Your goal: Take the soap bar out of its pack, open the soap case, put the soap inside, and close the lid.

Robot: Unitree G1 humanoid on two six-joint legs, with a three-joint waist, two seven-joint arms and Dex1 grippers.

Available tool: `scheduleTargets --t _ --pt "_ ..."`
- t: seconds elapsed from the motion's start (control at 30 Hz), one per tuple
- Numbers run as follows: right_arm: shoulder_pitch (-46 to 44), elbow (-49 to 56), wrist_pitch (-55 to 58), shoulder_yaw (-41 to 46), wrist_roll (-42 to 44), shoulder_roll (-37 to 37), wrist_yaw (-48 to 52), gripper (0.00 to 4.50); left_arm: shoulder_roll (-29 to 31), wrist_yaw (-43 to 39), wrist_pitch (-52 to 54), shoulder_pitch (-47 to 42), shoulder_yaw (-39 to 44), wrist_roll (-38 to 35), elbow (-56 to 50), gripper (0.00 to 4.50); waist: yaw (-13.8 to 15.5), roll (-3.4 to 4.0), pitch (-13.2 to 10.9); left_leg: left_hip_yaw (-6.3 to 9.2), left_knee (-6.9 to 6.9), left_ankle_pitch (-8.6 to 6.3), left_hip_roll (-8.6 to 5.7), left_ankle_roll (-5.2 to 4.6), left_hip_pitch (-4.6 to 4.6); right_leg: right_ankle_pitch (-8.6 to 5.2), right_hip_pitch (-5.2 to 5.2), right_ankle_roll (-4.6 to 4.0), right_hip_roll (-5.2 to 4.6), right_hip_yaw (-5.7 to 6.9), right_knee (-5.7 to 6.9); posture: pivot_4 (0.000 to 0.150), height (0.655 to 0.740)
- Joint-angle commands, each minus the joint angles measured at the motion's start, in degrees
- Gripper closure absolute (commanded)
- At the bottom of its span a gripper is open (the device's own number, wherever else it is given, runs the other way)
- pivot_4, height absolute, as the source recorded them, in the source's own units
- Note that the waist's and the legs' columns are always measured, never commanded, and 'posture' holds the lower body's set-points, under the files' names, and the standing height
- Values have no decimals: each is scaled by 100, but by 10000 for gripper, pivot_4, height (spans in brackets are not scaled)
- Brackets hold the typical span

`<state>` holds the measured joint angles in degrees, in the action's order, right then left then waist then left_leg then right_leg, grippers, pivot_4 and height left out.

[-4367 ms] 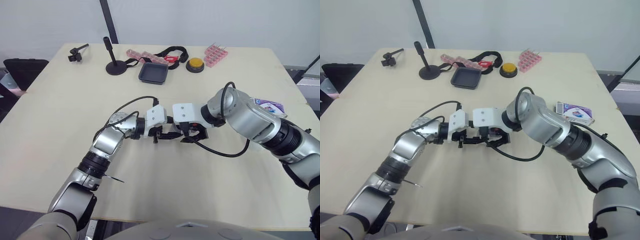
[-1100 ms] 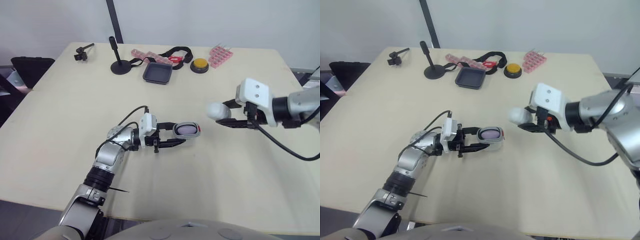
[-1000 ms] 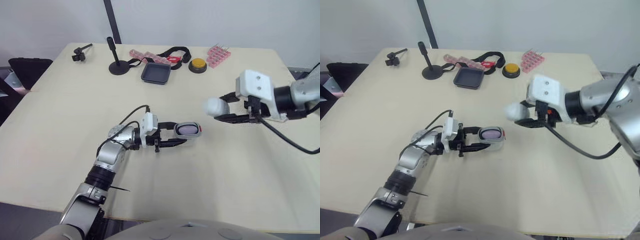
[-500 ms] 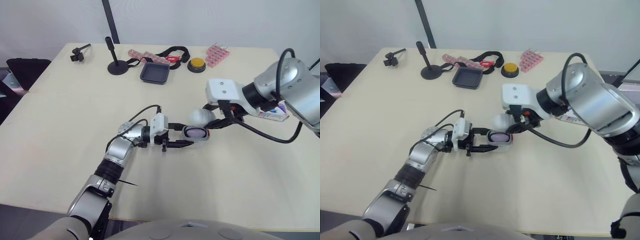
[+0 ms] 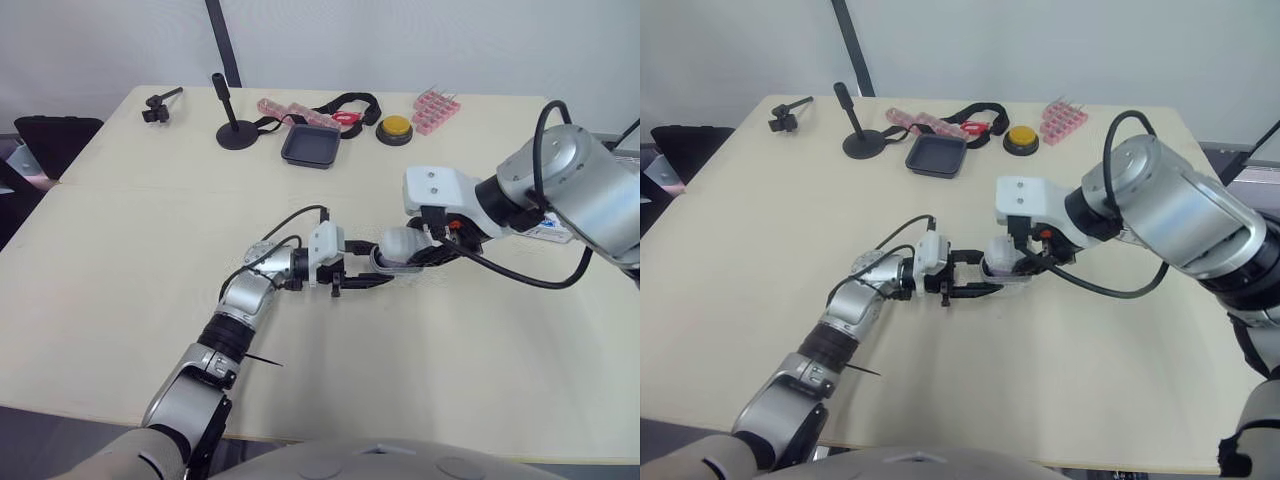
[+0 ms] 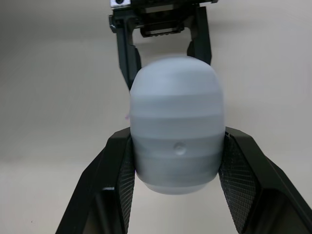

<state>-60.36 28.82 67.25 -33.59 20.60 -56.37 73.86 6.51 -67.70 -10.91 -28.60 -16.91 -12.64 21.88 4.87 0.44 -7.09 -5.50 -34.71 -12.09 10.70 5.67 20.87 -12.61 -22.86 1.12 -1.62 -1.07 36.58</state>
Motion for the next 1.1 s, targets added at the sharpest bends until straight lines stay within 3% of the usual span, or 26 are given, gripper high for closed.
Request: scheduleTargets --t 0.03,1.1 --pt "-26 196 72 -41 15 -48 -25 25555 -45 25 -168 -99 37 -26 -67 26318 2 0 0 0 0 0 0 0 0 0 0 0 0 0 0 1500 7400" --pt "-284 -57 -106 -824 -463 302 -148 25555 -263 198 -368 -204 73 105 200 26318 25 0 0 0 -3 0 0 1 0 1 0 1 0 0 7 1500 7400"
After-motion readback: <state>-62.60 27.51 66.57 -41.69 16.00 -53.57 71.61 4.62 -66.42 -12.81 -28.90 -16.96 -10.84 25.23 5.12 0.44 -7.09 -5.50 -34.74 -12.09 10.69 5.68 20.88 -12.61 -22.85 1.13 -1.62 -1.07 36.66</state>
